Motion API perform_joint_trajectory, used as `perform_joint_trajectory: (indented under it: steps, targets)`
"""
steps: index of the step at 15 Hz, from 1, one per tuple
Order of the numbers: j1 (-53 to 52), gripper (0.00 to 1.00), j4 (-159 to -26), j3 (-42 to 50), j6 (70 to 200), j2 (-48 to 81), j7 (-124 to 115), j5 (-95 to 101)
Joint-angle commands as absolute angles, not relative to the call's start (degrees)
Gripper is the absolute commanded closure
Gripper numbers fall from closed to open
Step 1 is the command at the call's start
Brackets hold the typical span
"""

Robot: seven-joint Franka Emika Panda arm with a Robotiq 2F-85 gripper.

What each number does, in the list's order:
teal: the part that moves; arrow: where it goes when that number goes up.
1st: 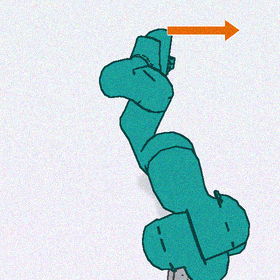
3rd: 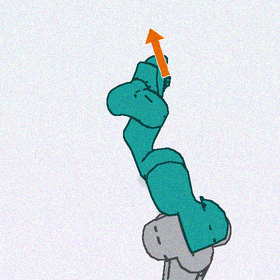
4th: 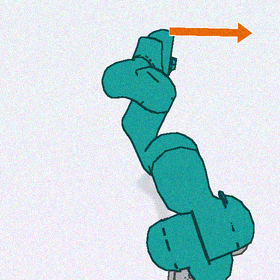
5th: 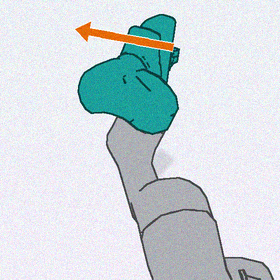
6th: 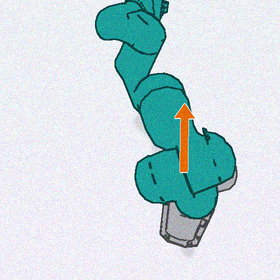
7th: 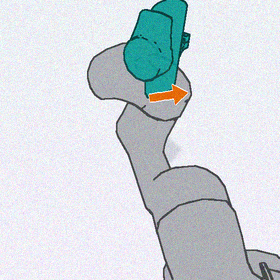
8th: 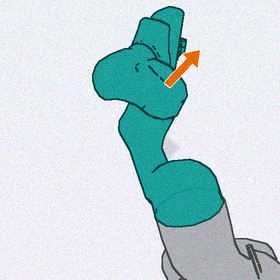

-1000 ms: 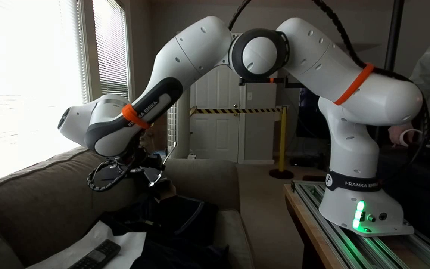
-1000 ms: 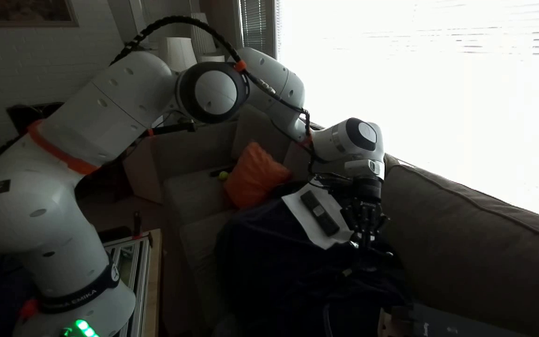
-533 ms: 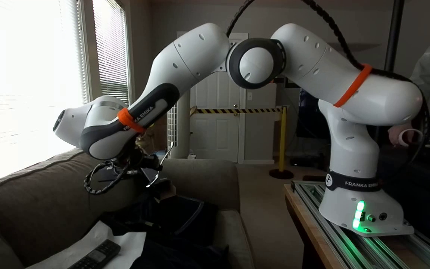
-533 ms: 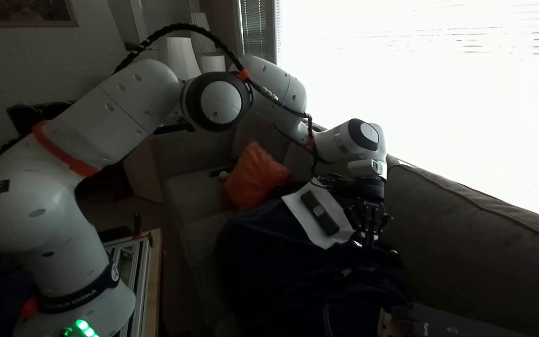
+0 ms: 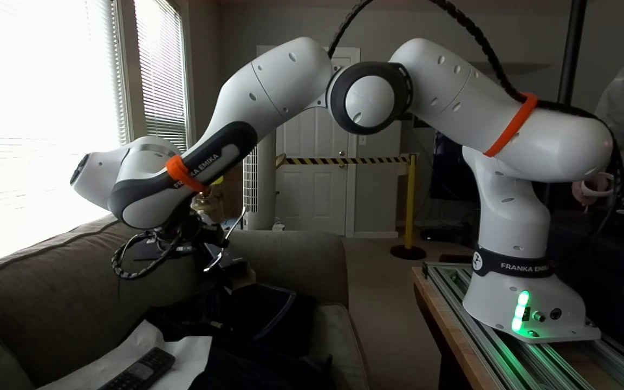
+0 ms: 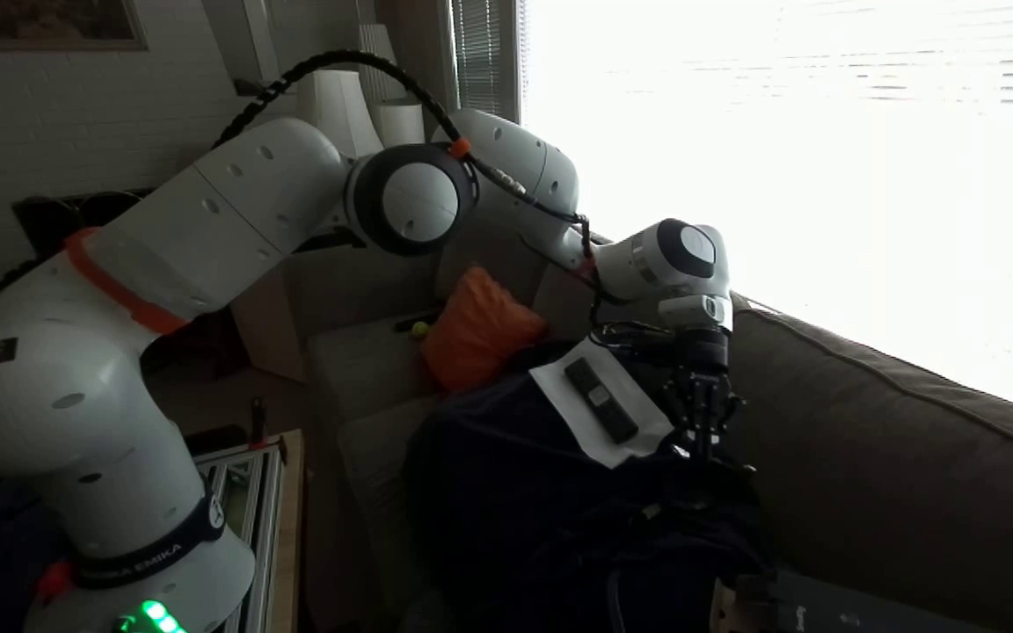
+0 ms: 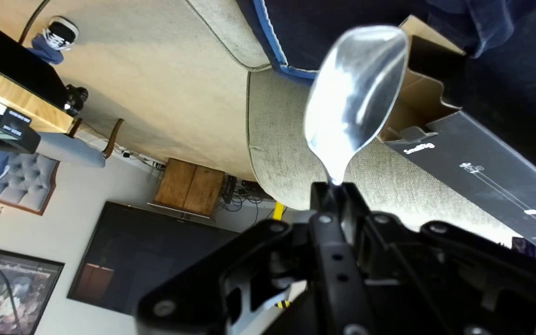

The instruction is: Place the object on the silver spoon on the black bag.

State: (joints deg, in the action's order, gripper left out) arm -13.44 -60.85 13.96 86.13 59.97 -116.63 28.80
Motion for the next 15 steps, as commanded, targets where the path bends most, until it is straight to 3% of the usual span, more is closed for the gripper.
perform_joint_trajectory:
  steps: [1, 15]
  targets:
    - [-11.92, 0.98, -61.42, 11.52, 91.17, 58.46, -119.62, 25.08]
    - [-5.11, 0.98, -81.33, 11.09, 121.14, 48.54, -136.16, 10.2]
